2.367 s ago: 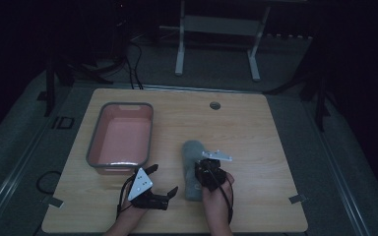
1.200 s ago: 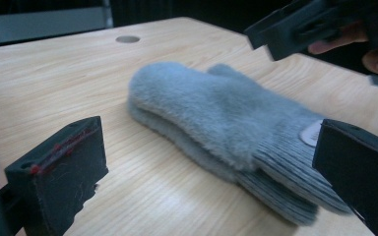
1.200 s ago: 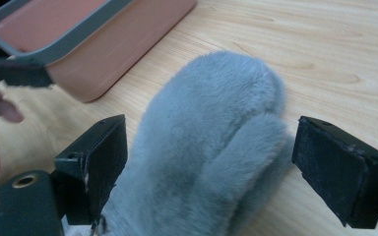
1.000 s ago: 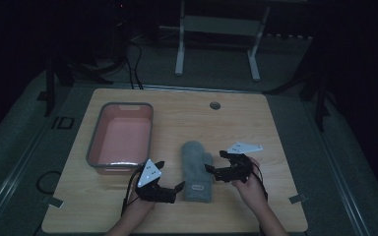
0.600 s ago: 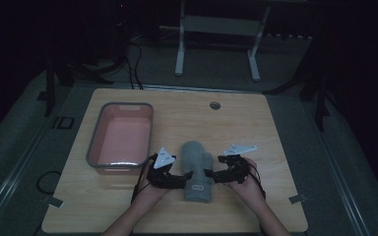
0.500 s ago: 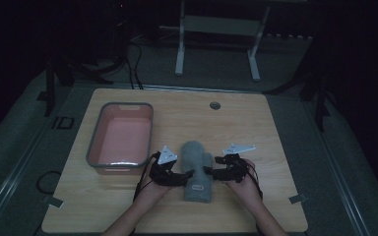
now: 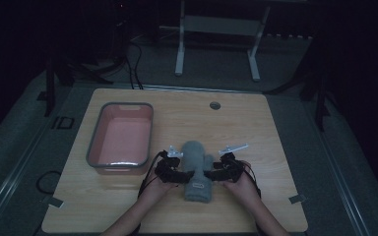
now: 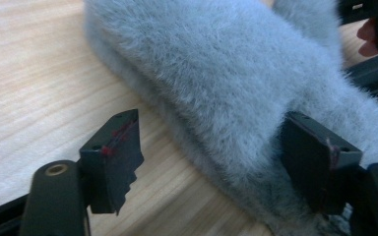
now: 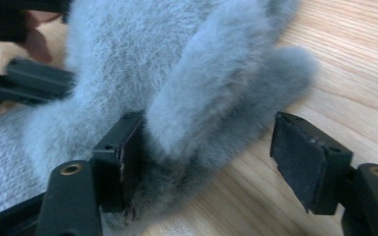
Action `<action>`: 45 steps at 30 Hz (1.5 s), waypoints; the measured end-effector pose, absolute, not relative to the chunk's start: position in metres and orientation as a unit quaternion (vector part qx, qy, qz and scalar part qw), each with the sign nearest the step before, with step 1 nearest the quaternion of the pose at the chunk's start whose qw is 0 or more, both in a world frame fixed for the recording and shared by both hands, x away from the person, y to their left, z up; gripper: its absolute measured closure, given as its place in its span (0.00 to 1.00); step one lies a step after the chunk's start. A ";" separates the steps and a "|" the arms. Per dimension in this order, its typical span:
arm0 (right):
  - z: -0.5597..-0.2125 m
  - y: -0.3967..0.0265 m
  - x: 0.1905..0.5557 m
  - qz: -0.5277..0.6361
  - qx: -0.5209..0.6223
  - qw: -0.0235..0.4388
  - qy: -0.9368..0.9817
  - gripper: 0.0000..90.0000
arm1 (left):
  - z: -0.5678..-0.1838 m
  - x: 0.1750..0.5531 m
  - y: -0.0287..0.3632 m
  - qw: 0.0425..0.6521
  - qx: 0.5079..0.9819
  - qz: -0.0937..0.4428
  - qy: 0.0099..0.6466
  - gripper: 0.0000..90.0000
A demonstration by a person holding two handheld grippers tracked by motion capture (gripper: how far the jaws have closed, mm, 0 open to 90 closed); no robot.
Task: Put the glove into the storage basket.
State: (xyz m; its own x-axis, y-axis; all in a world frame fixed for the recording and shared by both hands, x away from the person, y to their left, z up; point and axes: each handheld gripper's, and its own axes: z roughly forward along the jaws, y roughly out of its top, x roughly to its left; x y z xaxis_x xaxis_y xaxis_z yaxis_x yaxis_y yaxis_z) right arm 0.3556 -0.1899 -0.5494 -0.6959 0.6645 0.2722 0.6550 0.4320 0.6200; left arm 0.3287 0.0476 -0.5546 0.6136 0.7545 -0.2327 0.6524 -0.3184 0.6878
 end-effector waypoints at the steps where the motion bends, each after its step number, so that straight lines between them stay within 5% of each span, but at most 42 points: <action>1: -0.549 -0.189 0.356 0.363 0.385 0.008 0.849 0.33 | -0.556 0.330 0.048 0.391 0.811 0.061 0.431 0.31; 4: -0.549 -0.187 0.357 0.356 0.372 0.014 0.857 0.34 | -0.560 0.333 0.048 0.400 0.809 0.044 0.428 0.35; 10: -0.550 -0.185 0.357 0.360 0.356 -0.011 0.862 0.63 | -0.563 0.337 0.046 0.415 0.817 0.020 0.401 0.57; 13: -0.550 -0.186 0.357 0.365 0.357 -0.022 0.859 0.73 | -0.565 0.340 0.047 0.427 0.814 -0.007 0.394 0.73; 19: -0.546 -0.183 0.348 0.370 0.348 0.013 0.861 0.87 | -0.563 0.339 0.046 0.435 0.814 -0.002 0.385 0.86; 45: -0.461 -0.174 0.347 0.486 0.298 0.026 0.821 0.91 | -0.463 0.339 0.076 0.479 0.806 0.048 0.343 0.90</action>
State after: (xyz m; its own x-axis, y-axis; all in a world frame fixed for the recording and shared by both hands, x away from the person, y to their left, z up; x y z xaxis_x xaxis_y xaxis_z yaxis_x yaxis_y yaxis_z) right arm 0.3470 -0.1742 -0.4608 -0.8211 0.5151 0.2459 0.4637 0.3508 0.8136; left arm 0.3387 0.0764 -0.4631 0.7599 0.5992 -0.2521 0.5079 -0.3053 0.8055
